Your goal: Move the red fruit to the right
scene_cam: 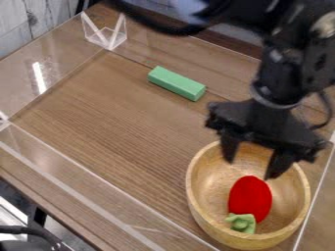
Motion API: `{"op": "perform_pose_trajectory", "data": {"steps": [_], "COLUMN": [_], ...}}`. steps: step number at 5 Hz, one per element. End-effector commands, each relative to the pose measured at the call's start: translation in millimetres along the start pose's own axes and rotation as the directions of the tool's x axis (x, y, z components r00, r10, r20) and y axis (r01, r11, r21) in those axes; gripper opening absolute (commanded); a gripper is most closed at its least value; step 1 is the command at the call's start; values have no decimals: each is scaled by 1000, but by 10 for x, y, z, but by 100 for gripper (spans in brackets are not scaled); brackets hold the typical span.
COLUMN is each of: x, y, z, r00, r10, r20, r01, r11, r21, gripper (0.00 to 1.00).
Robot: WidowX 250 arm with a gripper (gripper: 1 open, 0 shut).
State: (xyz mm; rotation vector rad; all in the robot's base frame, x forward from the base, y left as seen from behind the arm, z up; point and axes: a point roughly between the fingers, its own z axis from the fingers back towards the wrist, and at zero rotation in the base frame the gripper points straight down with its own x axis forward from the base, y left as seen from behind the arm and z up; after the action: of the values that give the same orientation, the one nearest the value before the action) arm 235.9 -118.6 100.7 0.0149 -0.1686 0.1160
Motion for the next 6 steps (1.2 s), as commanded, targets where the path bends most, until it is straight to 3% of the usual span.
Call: {"op": "perform_pose_trajectory", "data": {"steps": [1,2,4,5,6], "x": [188,186,59,7,62], "y": [-195,-252,-370,-310,-254], "z": [128,57,78,43,189], "r00": [998,997,998,998,996], "r10": [12,39,35,25,17], "r20": [60,67,59,55,88], "r01": [-9,-35,-31,-22,-10], "r11": [999,998,998,998,997], "r21": [-45,-51,-60,-62,-80], "gripper": [0,0,0,0,0]}}
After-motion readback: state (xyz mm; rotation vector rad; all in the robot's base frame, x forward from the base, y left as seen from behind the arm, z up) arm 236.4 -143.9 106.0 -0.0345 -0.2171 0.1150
